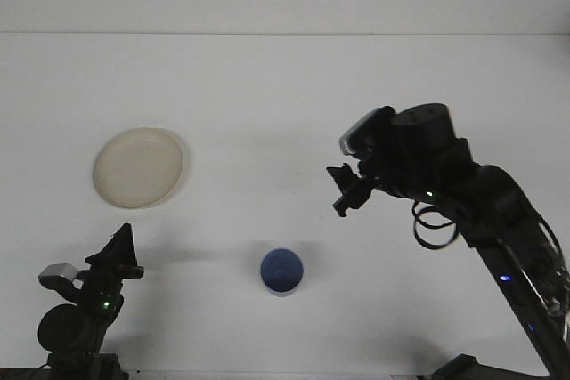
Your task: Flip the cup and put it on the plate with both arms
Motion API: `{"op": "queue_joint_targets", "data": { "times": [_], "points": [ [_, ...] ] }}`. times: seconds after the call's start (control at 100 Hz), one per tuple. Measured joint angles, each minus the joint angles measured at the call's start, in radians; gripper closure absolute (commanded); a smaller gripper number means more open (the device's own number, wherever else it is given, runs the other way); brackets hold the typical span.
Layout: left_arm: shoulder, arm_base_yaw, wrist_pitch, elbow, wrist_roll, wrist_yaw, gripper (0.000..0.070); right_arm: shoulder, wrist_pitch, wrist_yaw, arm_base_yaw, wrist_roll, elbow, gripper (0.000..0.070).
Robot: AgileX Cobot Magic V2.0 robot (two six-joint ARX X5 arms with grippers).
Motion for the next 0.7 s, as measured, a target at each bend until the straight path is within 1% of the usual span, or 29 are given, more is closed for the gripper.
{"op": "queue_joint_targets", "data": {
  "times": [0.13, 0.26, 0.38, 0.54, 0.57, 0.6, 0.64, 0.65, 0.66, 0.7],
  "points": [
    [0.086, 0.000, -0.112, 0.130, -0.006, 0.055, 0.0686, -0.188, 0.197, 0.002, -0.111, 0.001, -0.227, 0.0367],
    [0.237, 0.000, -0.177, 0.269, 0.032, 0.112, 0.0686, -0.360, 0.370, 0.002, -0.208, 0.005, -0.475, 0.0366],
    [0.407, 0.000, -0.246, 0.421, 0.114, 0.153, 0.0686, -0.489, 0.496, 0.002, -0.273, 0.013, -0.689, 0.0367],
    [0.644, -0.024, -0.413, 0.636, 0.278, 0.190, 0.0677, -0.616, 0.613, 0.002, -0.322, 0.021, -0.908, 0.0367],
    [0.687, -0.031, -0.449, 0.673, 0.313, 0.200, 0.0648, -0.634, 0.632, 0.002, -0.327, 0.021, -0.940, 0.0366],
    [0.727, -0.039, -0.482, 0.706, 0.346, 0.209, 0.0591, -0.649, 0.644, 0.002, -0.332, 0.021, -0.966, 0.0366],
    [0.778, -0.051, -0.525, 0.745, 0.390, 0.219, 0.0494, -0.666, 0.649, 0.005, -0.334, 0.022, -0.995, 0.0367],
    [0.788, -0.053, -0.535, 0.753, 0.398, 0.221, 0.0481, -0.669, 0.649, 0.006, -0.334, 0.023, -1.001, 0.0367],
    [0.798, -0.056, -0.544, 0.761, 0.407, 0.224, 0.0441, -0.673, 0.649, 0.007, -0.335, 0.023, -1.007, 0.0366],
    [0.837, -0.070, -0.581, 0.793, 0.439, 0.228, 0.0347, -0.684, 0.648, 0.015, -0.335, 0.024, -1.030, 0.0367]
  ]
}}
